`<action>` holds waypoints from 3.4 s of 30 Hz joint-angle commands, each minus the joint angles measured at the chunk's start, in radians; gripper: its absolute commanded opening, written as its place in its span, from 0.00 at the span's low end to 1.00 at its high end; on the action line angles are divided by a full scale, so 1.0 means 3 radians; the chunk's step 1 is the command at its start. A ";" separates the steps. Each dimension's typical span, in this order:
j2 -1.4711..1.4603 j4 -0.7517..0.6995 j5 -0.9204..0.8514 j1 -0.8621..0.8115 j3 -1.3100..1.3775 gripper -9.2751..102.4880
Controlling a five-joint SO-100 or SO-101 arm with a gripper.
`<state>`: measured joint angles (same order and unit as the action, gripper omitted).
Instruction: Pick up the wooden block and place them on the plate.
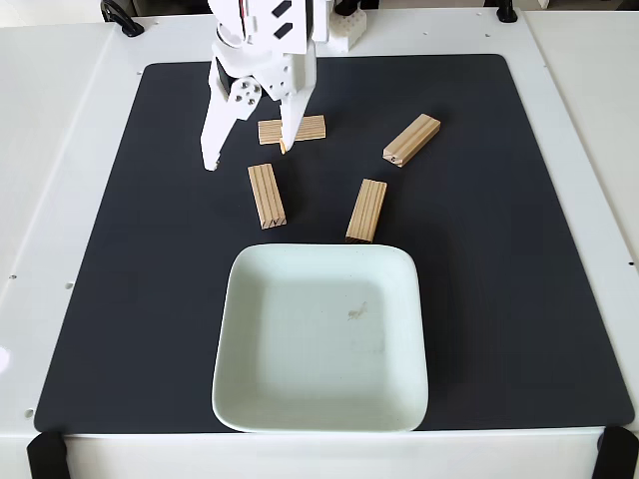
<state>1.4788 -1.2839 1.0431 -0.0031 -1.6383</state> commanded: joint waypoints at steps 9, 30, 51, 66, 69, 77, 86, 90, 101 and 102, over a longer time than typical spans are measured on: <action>-0.0399 0.0026 0.0332 0.0102 0.0588 0.43; -0.0752 0.0266 0.0332 0.0102 0.0593 0.25; 0.0317 0.0235 -0.0159 0.0148 0.0281 0.08; 0.2894 0.0261 -0.2199 0.0409 -0.0823 0.08; 0.3313 0.0261 -0.2526 0.0409 -0.1089 0.08; 0.3042 0.0266 -0.3119 0.0450 -0.0757 0.08; 0.0808 0.0261 -0.3518 0.0527 0.1329 0.08; -0.0215 0.0261 -0.3636 0.0614 0.2311 0.08; -0.2531 0.0266 -0.3625 0.0752 0.4863 0.08; -0.2690 0.0266 -0.3620 0.0752 0.5052 0.08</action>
<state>0.7547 -1.2134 -0.0430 0.2194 -0.3191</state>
